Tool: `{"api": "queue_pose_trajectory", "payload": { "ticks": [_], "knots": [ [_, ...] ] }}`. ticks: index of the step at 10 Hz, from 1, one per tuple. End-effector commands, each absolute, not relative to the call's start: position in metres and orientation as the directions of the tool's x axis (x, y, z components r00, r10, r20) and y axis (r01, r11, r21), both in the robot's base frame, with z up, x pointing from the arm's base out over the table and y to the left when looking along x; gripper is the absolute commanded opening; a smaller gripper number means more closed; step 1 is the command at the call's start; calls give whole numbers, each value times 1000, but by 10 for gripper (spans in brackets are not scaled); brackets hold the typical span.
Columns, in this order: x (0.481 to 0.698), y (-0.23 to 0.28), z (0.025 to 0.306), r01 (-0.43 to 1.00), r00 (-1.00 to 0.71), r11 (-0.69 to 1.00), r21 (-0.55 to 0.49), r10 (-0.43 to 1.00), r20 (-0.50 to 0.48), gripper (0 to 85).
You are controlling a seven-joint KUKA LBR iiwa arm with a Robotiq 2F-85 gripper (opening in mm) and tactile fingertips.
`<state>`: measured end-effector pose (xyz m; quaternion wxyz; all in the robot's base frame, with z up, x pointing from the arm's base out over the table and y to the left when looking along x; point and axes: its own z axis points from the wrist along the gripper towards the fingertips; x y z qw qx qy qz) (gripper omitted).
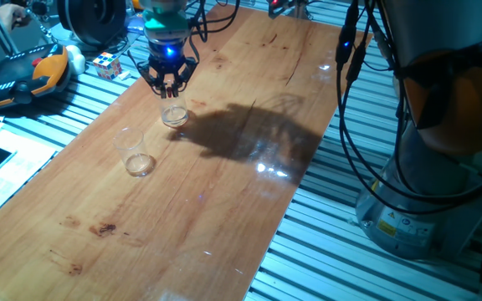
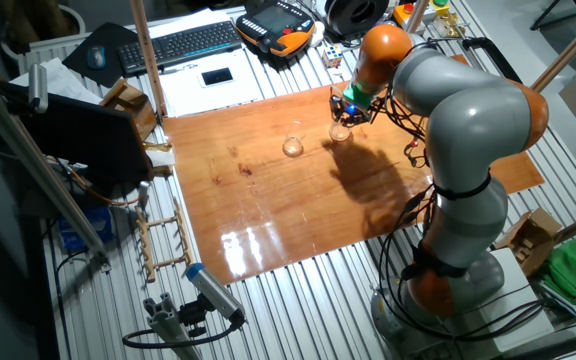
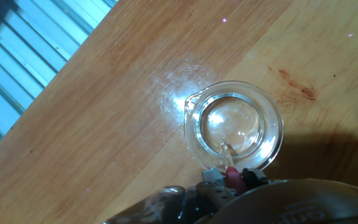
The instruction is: Transfer liquid using a dropper
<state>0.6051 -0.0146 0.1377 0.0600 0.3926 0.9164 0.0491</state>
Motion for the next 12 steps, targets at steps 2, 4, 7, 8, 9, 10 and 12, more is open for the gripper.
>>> {"api": "queue_pose_trajectory", "payload": {
  "ticks": [2, 4, 7, 8, 9, 10, 12],
  "knots": [
    [604, -15, 138, 714, -685, 687, 136, 725, -73, 293],
    [603, -16, 136, 713, -686, 688, 135, 724, -74, 300],
    [602, -16, 135, 711, -687, 689, 137, 723, -74, 300],
    [602, -16, 134, 711, -686, 689, 138, 723, -75, 300],
    [602, -16, 135, 710, -688, 690, 138, 722, -75, 300],
    [602, -16, 134, 710, -688, 690, 138, 722, -75, 303],
    [602, -16, 132, 710, -687, 690, 142, 722, -77, 300]
  ]
}}
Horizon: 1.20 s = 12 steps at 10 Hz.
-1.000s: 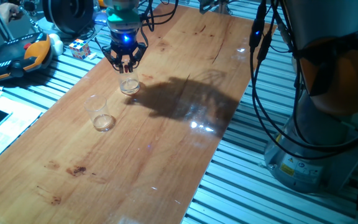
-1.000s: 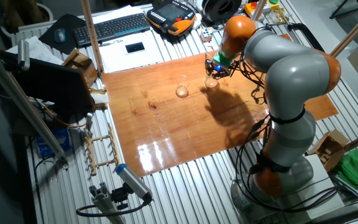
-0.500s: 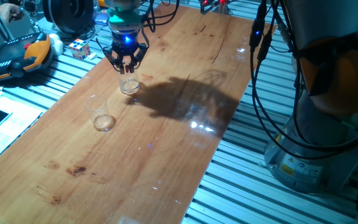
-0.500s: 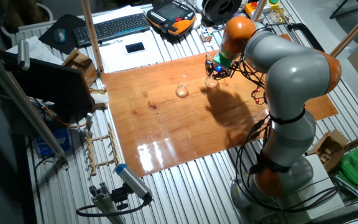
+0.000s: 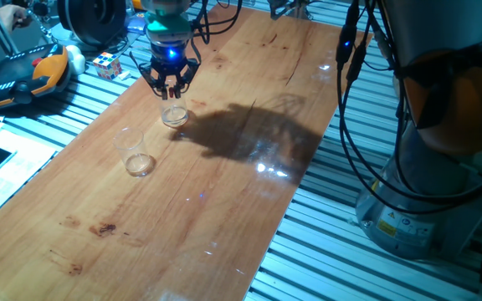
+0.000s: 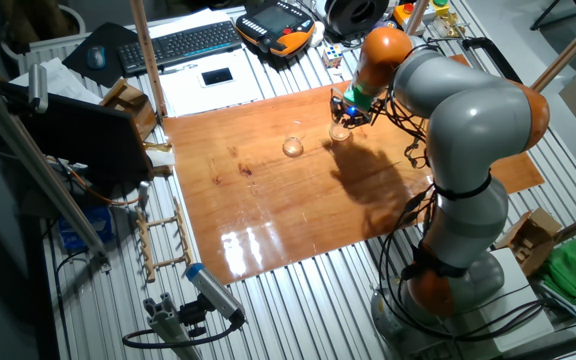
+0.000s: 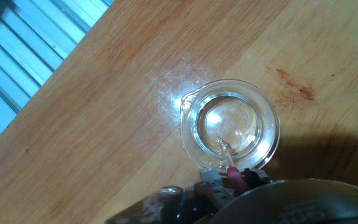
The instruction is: Transfer liquid using a dropper
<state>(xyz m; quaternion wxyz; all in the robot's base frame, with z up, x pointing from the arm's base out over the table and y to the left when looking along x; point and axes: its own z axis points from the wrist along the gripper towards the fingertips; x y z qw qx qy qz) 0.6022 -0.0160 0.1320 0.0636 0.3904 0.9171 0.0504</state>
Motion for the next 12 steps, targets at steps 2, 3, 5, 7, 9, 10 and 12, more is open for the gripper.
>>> {"api": "queue_pose_trajectory", "payload": {
  "ticks": [2, 3, 5, 7, 9, 10, 12],
  "knots": [
    [602, -16, 130, 709, -687, 690, 145, 723, -78, 300],
    [602, -16, 130, 709, -687, 690, 147, 723, -79, 297],
    [602, -16, 130, 708, -688, 691, 146, 722, -80, 297],
    [601, -16, 130, 706, -690, 693, 145, 719, -81, 297],
    [601, -17, 132, 693, -703, 709, 132, 705, -96, 307],
    [601, -17, 132, 688, -708, 714, 128, 699, -98, 313],
    [601, -18, 132, 673, -723, 730, 123, 684, -100, 330]
  ]
}}
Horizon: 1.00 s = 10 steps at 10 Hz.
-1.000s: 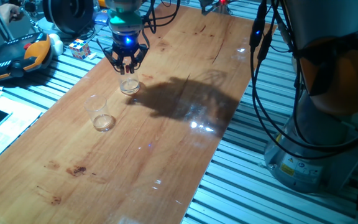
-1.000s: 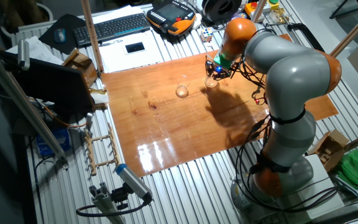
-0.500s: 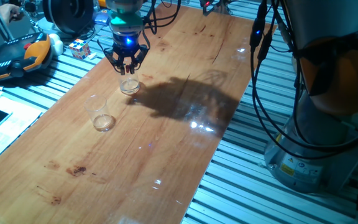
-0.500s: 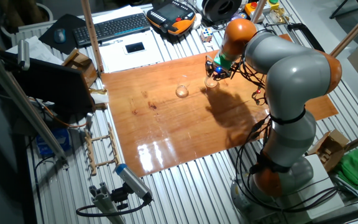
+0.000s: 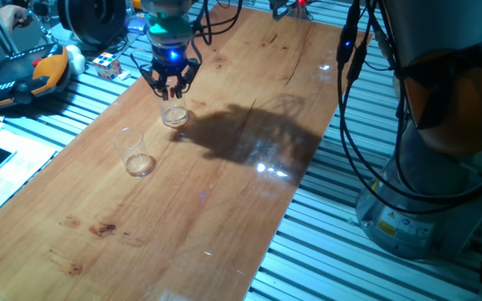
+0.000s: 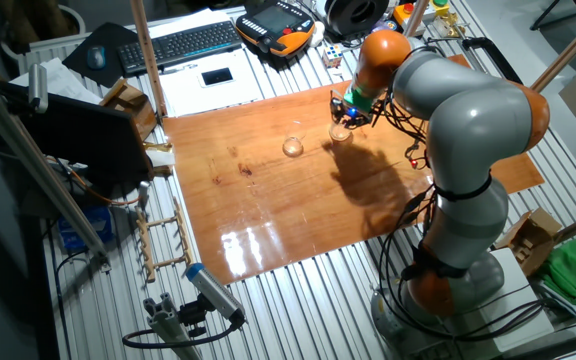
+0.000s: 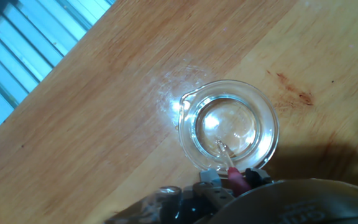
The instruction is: Transfer liquid using a dropper
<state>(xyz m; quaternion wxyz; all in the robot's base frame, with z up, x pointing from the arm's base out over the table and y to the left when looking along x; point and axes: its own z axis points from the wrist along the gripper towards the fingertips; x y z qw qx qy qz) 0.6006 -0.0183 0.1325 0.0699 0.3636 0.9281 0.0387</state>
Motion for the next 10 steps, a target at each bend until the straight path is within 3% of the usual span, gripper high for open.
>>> {"api": "queue_pose_trajectory", "payload": {
  "ticks": [1, 10],
  "knots": [
    [600, -19, 132, 659, -735, 742, 119, 670, -105, 340],
    [596, -29, 134, 540, -831, 840, 60, 543, -122, 370]
  ]
}}
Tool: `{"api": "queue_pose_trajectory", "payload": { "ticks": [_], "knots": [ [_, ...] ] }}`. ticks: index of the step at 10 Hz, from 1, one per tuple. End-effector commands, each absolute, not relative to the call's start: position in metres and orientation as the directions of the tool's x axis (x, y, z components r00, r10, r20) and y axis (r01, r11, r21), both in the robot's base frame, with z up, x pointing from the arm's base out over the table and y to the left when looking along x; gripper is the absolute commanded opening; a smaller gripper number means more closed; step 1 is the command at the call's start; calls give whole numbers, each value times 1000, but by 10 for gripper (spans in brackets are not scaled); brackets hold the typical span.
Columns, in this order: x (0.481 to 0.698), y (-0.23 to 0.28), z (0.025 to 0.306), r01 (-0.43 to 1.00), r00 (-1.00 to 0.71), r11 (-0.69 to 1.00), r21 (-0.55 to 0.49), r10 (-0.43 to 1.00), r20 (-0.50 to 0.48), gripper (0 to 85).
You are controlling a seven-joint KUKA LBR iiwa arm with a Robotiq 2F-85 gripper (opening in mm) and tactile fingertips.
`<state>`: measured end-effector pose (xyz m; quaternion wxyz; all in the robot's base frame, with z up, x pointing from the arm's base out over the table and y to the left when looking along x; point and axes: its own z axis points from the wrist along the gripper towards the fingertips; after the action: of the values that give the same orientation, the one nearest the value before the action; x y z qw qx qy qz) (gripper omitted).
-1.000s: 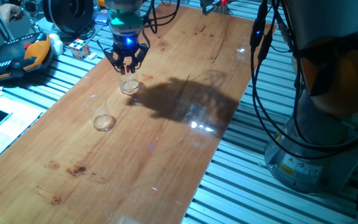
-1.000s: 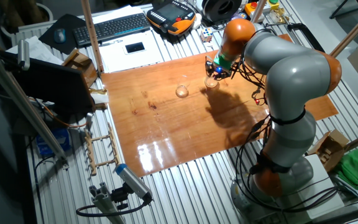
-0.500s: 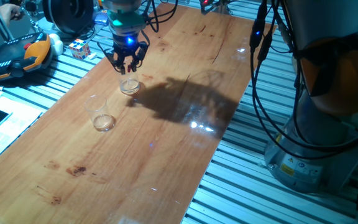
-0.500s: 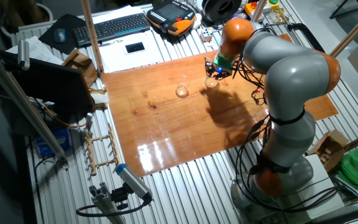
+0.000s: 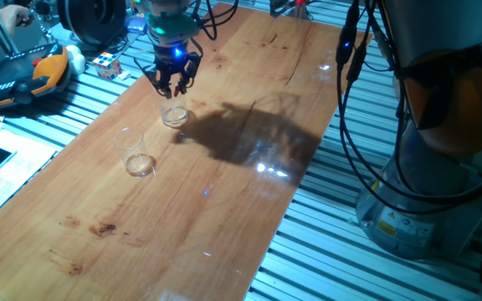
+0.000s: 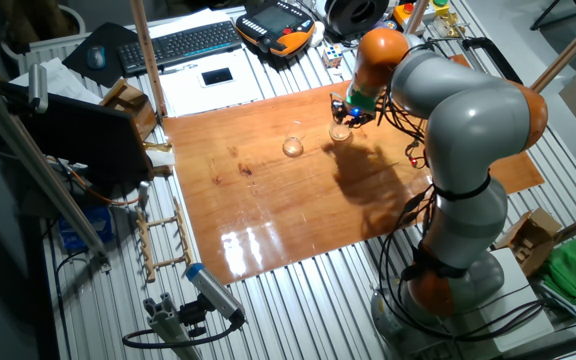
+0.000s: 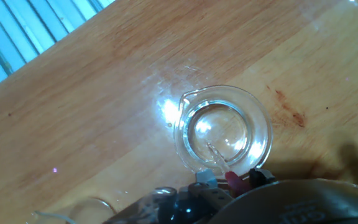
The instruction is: Transfer liquid using a dropper
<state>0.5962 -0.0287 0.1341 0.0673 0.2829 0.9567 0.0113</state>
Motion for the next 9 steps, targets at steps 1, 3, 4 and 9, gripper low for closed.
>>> {"api": "queue_pose_trajectory", "payload": {
  "ticks": [1, 3, 4, 9],
  "knots": [
    [595, -29, 135, 539, -832, 840, 59, 542, -121, 370],
    [592, -32, 142, 537, -835, 842, 49, 539, -113, 373],
    [590, -33, 145, 536, -836, 843, 45, 537, -112, 373],
    [585, -39, 147, 527, -841, 849, 37, 527, -122, 377]
  ]
}}
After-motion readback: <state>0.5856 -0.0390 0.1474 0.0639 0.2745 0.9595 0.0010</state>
